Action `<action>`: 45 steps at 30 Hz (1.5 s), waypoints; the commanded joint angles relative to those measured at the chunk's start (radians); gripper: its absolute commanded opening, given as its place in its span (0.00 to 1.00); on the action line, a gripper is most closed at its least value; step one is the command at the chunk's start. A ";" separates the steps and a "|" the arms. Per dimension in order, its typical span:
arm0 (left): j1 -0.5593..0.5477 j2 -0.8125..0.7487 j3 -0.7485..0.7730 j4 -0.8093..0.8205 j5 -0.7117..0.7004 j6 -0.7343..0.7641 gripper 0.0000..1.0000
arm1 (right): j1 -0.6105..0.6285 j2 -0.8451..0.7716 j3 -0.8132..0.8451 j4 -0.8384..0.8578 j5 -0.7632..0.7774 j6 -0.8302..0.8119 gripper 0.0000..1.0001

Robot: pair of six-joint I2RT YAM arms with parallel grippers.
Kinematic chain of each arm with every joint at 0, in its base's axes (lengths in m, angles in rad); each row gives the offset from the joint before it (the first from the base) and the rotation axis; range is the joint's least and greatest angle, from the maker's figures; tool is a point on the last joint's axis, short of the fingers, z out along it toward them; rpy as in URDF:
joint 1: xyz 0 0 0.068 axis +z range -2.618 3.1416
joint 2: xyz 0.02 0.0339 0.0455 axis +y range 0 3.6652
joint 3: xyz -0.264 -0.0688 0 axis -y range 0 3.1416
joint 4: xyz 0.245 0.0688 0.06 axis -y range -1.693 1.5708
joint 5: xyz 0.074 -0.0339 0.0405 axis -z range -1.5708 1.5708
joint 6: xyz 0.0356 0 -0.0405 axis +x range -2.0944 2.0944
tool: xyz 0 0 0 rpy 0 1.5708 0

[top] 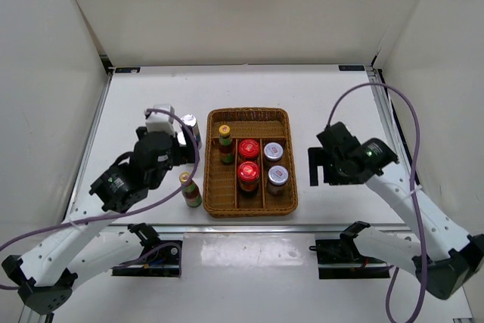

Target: Organize the condiment bottles

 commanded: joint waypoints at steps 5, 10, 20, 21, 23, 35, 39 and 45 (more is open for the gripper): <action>-0.025 -0.117 -0.286 -0.035 -0.015 -0.144 1.00 | -0.002 -0.244 -0.210 0.183 0.029 0.083 0.99; -0.057 -0.181 -0.429 0.115 -0.092 -0.154 1.00 | -0.002 -0.407 -0.278 0.294 0.020 0.038 0.99; -0.078 -0.181 -0.585 0.307 -0.126 -0.128 0.93 | -0.002 -0.462 -0.287 0.324 -0.044 0.015 0.99; -0.078 -0.181 -0.597 0.345 -0.136 -0.104 0.82 | -0.002 -0.462 -0.287 0.324 -0.055 0.015 0.99; -0.087 -0.172 -0.597 0.366 -0.149 -0.090 0.72 | -0.002 -0.471 -0.296 0.335 -0.064 0.006 0.99; -0.087 -0.172 -0.395 0.287 -0.224 -0.085 0.11 | 0.016 -0.556 -0.315 0.353 -0.096 0.006 0.99; -0.087 -0.142 -0.331 0.356 -0.118 -0.044 0.11 | 0.016 -0.565 -0.315 0.353 -0.106 0.006 0.99; -0.098 -0.017 -0.280 0.491 0.006 -0.023 0.11 | 0.016 -0.556 -0.315 0.353 -0.115 0.006 0.99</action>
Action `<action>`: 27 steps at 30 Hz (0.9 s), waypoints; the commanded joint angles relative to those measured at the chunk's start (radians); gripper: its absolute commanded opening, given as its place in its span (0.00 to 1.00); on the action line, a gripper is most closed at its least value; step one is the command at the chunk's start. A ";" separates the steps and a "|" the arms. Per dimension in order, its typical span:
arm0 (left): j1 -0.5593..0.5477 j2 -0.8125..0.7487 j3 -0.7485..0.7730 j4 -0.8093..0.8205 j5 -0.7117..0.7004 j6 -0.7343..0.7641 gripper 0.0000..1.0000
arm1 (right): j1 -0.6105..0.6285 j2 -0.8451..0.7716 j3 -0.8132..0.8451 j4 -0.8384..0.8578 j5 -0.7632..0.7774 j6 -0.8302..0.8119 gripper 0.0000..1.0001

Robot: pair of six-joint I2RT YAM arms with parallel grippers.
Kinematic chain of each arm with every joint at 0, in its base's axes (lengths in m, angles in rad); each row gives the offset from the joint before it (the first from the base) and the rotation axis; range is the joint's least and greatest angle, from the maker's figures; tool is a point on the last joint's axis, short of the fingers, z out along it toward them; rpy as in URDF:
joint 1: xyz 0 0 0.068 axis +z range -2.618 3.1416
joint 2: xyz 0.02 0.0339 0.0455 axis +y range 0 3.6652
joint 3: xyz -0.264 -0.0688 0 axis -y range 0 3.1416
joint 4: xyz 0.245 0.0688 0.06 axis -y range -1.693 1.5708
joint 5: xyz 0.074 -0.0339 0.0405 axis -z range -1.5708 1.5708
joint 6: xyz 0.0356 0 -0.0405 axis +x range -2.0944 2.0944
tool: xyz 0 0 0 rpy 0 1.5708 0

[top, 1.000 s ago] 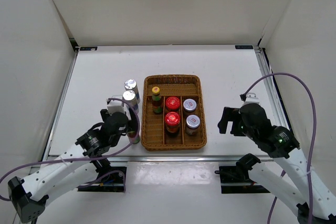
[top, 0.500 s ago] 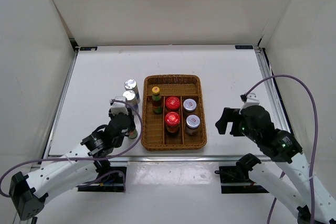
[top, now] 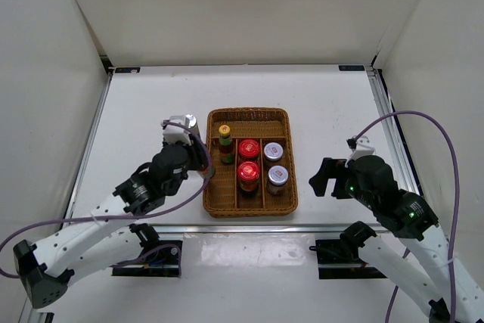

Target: Organize the condiment bottles

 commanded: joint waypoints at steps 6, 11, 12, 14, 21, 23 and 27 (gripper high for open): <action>-0.059 0.172 0.025 0.313 0.064 0.051 0.11 | 0.004 -0.003 -0.001 0.038 -0.015 -0.012 0.99; -0.111 0.281 -0.021 0.439 0.038 0.076 0.11 | 0.013 0.007 -0.001 0.047 -0.024 -0.021 0.99; -0.122 0.292 -0.033 0.451 0.022 0.076 0.12 | 0.013 0.007 -0.001 0.047 -0.024 -0.021 0.99; -0.131 0.321 -0.044 0.469 -0.007 0.076 0.14 | 0.013 0.007 -0.001 0.047 -0.035 -0.021 0.99; -0.155 0.343 -0.089 0.514 -0.030 0.112 0.50 | 0.024 0.007 -0.001 0.056 -0.035 -0.021 0.99; -0.165 0.343 -0.089 0.479 -0.030 0.112 0.62 | 0.024 0.007 -0.001 0.056 -0.044 -0.021 0.99; -0.165 0.343 -0.043 0.401 -0.021 0.112 0.75 | 0.033 0.007 -0.001 0.056 -0.044 -0.021 0.99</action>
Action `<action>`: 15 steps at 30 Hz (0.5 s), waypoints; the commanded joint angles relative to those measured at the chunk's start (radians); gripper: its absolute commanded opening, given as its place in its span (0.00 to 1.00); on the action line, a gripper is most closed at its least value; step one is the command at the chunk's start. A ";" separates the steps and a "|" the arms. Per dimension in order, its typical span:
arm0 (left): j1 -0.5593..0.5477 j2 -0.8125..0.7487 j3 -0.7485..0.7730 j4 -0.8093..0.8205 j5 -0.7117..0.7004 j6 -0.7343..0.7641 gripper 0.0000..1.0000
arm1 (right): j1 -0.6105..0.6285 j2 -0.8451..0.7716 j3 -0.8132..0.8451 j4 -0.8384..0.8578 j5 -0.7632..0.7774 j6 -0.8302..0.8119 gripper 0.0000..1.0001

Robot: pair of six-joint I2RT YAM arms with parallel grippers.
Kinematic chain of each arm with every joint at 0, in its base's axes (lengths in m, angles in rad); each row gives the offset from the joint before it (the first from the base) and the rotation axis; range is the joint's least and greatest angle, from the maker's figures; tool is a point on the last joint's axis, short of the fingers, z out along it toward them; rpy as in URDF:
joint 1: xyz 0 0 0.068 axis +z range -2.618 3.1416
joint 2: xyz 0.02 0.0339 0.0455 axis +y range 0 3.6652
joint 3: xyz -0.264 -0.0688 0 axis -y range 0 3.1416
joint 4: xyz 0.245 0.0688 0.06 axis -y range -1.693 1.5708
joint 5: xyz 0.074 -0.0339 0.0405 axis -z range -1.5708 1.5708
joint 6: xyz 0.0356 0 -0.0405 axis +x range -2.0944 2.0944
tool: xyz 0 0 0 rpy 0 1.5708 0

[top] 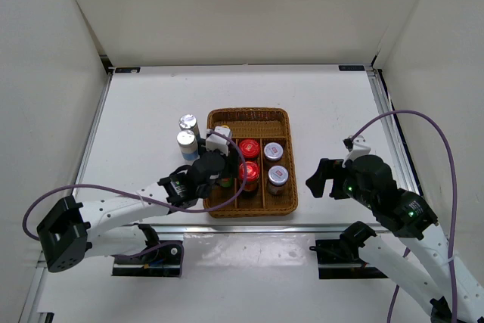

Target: Organize the condiment bottles

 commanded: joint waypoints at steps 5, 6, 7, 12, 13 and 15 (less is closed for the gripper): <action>-0.005 -0.063 0.156 -0.107 -0.023 0.016 1.00 | 0.012 -0.009 -0.001 0.036 -0.005 -0.024 0.99; -0.005 -0.084 0.179 -0.126 -0.023 0.030 1.00 | 0.012 -0.009 -0.010 0.045 -0.005 -0.024 0.99; -0.005 -0.095 0.207 -0.168 -0.023 0.039 1.00 | 0.012 -0.009 -0.010 0.045 -0.005 -0.024 0.99; 0.005 -0.123 0.469 -0.326 -0.121 0.129 1.00 | 0.012 -0.018 -0.010 0.045 -0.005 -0.024 0.99; 0.021 -0.109 0.514 -0.360 -0.158 0.139 1.00 | 0.012 -0.018 -0.010 0.045 -0.005 -0.024 0.99; 0.076 -0.089 0.602 -0.434 -0.158 0.163 1.00 | 0.012 -0.018 -0.010 0.045 -0.014 -0.024 0.99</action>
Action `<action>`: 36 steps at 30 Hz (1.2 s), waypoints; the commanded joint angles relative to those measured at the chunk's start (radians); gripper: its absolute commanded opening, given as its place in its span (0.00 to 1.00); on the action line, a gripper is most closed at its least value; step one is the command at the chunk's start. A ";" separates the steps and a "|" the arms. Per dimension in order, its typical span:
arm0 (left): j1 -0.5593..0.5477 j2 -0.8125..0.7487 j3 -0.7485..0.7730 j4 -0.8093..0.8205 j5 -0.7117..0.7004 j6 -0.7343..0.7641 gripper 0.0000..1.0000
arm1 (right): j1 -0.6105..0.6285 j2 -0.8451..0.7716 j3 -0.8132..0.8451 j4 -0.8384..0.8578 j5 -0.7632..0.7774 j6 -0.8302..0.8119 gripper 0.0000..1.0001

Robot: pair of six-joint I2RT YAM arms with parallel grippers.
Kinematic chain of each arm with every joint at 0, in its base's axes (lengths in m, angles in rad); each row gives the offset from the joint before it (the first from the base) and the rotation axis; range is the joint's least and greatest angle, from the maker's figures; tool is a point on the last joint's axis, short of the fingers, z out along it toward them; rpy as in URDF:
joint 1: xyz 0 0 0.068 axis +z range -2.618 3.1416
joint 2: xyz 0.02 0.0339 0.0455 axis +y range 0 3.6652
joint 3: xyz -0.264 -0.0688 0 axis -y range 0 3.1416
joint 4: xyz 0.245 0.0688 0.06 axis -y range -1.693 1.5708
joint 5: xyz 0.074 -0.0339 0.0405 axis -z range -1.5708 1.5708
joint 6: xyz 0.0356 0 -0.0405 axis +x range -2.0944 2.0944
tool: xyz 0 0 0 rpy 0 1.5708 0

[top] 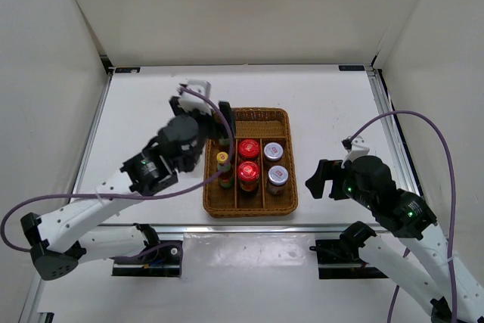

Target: Organize the condiment bottles

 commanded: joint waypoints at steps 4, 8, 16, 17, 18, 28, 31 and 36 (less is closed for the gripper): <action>0.263 0.070 0.181 -0.216 -0.056 0.109 1.00 | 0.006 -0.013 0.001 0.048 -0.020 -0.021 0.99; 0.461 0.149 0.243 -0.305 0.142 0.010 1.00 | 0.006 -0.013 0.001 0.048 -0.031 -0.021 0.99; 0.686 0.438 0.290 -0.369 0.491 -0.040 1.00 | 0.043 -0.013 0.001 0.048 -0.031 -0.021 0.99; 0.686 0.462 0.278 -0.351 0.502 -0.040 1.00 | 0.043 -0.013 0.001 0.048 -0.031 -0.021 0.99; 0.695 0.478 0.269 -0.341 0.502 -0.031 1.00 | 0.055 -0.013 0.001 0.048 -0.031 -0.021 0.99; 0.704 0.571 0.212 -0.310 0.551 -0.049 1.00 | 0.078 -0.013 0.001 0.048 -0.022 -0.021 0.99; 0.704 0.599 0.201 -0.319 0.551 -0.038 0.97 | 0.078 -0.013 0.001 0.048 -0.022 -0.021 0.99; 0.704 0.608 0.171 -0.319 0.540 -0.038 0.95 | 0.078 -0.013 0.001 0.048 -0.022 -0.021 0.99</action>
